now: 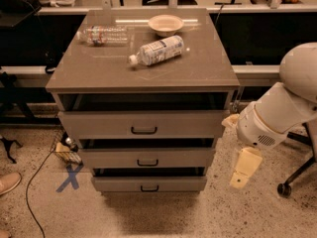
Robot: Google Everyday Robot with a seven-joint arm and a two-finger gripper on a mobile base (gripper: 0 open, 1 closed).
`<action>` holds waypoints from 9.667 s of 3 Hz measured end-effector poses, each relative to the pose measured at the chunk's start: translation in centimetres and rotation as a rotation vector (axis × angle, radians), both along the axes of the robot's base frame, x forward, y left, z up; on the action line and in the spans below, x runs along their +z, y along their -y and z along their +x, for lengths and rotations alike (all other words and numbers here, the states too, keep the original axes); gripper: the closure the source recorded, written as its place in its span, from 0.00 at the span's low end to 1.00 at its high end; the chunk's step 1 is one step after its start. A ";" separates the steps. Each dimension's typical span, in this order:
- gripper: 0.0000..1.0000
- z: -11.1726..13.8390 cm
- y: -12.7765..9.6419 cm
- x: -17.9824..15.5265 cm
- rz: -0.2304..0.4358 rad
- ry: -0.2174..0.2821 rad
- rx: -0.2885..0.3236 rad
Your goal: Open top drawer
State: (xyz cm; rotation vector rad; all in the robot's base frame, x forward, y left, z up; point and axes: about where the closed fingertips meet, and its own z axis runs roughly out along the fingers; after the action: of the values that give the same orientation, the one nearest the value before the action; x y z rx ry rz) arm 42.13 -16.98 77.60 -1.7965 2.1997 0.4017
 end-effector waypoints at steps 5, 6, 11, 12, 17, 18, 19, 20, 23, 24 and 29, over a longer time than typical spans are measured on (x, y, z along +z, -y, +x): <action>0.00 10.6 -5.0 -2.2 -0.067 0.254 0.044; 0.00 11.9 -4.6 -4.4 -0.135 0.285 0.088; 0.38 19.5 -4.5 -13.4 -0.203 0.227 0.158; 0.70 18.5 -2.9 -13.4 -0.212 0.224 0.112; 0.58 18.3 -3.0 -13.5 -0.212 0.218 0.115; 0.34 18.3 -3.1 -13.7 -0.212 0.216 0.117; 0.11 18.2 -3.1 -13.8 -0.212 0.213 0.118; 0.00 18.2 -3.2 -13.9 -0.212 0.211 0.120; 0.50 11.6 0.1 -13.4 -0.253 0.124 0.014; 0.73 11.3 0.1 -13.3 -0.253 0.126 0.010; 1.00 3.1 1.5 -13.2 -0.214 0.183 -0.056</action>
Offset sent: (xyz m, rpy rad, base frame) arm 0.1114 0.0429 -0.0099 -0.0419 -0.3135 -0.0189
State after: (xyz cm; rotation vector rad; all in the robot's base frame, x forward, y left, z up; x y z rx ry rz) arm 45.22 -18.45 64.39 -1.7899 2.2272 -0.0122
